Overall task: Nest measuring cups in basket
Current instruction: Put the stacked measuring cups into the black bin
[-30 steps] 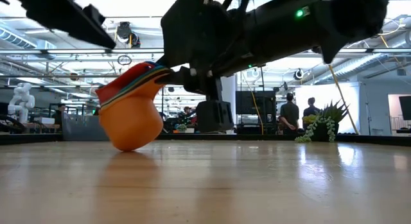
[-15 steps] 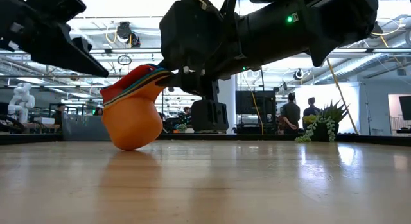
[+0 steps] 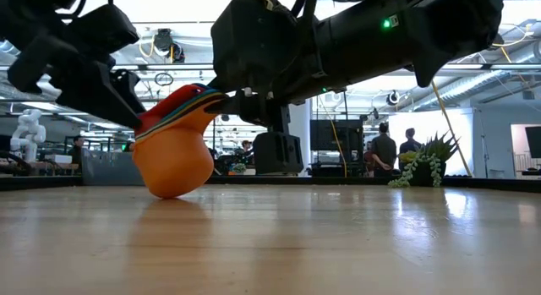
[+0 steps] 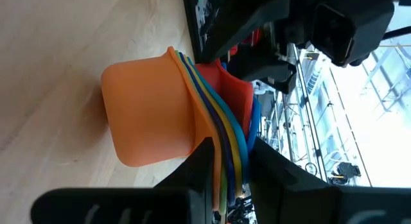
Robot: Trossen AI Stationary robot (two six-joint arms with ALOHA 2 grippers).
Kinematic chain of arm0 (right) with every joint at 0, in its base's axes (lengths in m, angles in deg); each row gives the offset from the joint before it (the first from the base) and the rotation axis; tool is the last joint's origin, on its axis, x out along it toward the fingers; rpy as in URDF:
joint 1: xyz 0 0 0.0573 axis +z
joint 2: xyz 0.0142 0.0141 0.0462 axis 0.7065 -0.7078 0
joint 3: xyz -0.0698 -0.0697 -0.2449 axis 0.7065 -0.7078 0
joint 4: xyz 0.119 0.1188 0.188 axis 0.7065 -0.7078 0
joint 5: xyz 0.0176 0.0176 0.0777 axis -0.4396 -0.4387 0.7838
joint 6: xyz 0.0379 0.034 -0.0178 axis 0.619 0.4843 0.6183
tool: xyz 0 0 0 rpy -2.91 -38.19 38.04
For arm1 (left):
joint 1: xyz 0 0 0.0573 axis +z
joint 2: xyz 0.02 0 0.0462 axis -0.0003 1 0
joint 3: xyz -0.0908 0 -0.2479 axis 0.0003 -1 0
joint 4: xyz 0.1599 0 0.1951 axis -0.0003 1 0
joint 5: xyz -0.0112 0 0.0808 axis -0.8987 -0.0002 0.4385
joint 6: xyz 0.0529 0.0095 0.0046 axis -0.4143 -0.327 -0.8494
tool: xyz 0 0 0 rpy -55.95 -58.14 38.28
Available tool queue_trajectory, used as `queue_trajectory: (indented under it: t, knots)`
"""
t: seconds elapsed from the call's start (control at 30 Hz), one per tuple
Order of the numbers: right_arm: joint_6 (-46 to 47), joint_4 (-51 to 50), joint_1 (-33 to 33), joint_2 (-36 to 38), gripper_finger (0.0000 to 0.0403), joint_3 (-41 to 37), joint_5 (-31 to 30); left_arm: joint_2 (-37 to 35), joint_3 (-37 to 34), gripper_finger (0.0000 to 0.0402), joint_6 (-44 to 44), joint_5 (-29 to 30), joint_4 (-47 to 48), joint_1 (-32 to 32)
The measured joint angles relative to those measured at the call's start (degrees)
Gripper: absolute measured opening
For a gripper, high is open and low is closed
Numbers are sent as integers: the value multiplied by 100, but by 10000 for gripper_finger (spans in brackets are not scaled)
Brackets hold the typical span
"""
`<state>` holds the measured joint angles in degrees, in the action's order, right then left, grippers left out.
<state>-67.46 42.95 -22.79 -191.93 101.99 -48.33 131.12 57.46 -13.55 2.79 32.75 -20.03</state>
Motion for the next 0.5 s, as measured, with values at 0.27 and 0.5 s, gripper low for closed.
queue_trajectory:
  t: [0.27, 0.5]
  knots:
    - [0, -11, 130, 0, 52, 0, -26, 150, 4, 147, -530, -542, -365, 188]
    - [46, -8, 144, 0, 52, -1, -27, 188, 13, 48, -589, -958, -460, 285]
